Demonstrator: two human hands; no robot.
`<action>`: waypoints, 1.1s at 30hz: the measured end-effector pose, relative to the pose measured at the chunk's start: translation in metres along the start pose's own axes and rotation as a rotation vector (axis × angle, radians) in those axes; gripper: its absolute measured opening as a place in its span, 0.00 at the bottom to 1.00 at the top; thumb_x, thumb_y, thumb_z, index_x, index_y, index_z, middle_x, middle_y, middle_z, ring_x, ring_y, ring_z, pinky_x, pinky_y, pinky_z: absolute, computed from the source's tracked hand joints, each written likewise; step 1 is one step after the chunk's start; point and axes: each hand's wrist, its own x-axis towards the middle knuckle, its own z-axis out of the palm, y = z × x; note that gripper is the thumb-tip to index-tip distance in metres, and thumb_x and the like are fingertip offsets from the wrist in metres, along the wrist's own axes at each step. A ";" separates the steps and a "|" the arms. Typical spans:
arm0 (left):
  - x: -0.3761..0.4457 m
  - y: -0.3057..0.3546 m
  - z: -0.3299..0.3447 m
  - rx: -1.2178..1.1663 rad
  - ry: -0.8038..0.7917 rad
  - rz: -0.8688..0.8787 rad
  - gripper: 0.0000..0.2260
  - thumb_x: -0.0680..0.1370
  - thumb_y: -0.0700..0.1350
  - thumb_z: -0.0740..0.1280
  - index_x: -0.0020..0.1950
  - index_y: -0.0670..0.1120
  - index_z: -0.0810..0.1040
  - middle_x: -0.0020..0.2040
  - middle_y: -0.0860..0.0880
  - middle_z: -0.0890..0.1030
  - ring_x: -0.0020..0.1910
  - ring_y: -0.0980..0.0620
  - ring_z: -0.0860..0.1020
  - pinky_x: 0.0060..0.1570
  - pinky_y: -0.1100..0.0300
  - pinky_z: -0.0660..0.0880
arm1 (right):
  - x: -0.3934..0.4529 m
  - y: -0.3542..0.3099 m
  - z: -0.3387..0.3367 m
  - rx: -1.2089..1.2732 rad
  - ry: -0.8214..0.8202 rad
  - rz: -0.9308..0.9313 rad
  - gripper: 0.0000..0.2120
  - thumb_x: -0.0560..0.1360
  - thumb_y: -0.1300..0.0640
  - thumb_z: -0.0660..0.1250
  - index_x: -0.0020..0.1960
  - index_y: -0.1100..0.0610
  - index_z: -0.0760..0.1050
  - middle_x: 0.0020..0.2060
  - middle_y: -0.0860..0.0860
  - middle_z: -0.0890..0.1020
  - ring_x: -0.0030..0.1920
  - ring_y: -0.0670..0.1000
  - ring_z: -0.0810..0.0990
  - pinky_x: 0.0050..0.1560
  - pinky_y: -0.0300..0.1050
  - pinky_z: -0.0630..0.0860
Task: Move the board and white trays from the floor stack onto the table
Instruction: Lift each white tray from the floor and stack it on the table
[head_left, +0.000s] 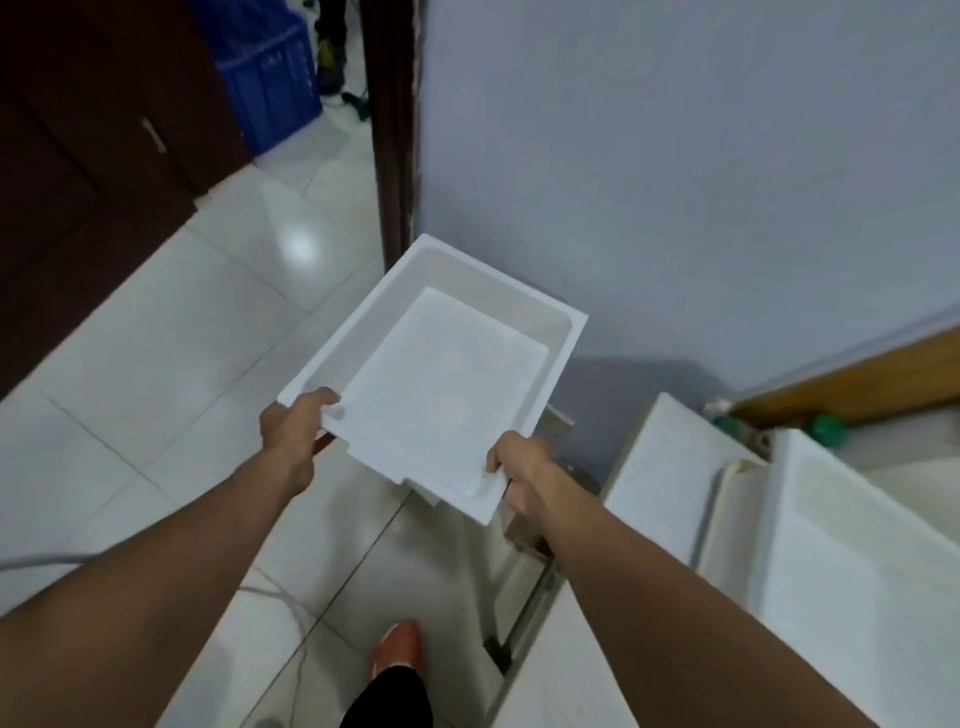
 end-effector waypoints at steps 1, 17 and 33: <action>-0.016 0.014 -0.003 -0.011 -0.042 0.000 0.11 0.70 0.37 0.70 0.51 0.42 0.78 0.44 0.46 0.80 0.38 0.50 0.78 0.39 0.57 0.79 | -0.021 -0.007 -0.011 0.011 -0.009 -0.021 0.28 0.59 0.77 0.55 0.58 0.71 0.72 0.56 0.62 0.79 0.53 0.66 0.79 0.55 0.64 0.78; -0.308 0.078 0.023 0.799 -0.652 0.419 0.18 0.72 0.34 0.67 0.58 0.50 0.77 0.52 0.43 0.83 0.48 0.41 0.82 0.46 0.51 0.79 | -0.213 0.025 -0.251 0.089 -0.097 -0.189 0.32 0.58 0.72 0.60 0.63 0.66 0.69 0.57 0.60 0.77 0.55 0.63 0.77 0.55 0.61 0.80; -0.417 -0.102 0.134 0.949 -0.578 0.654 0.18 0.76 0.36 0.63 0.66 0.42 0.73 0.58 0.43 0.80 0.56 0.42 0.78 0.56 0.46 0.76 | -0.225 0.116 -0.431 -0.122 0.386 -0.454 0.22 0.73 0.67 0.58 0.66 0.56 0.68 0.49 0.52 0.79 0.47 0.53 0.79 0.46 0.43 0.77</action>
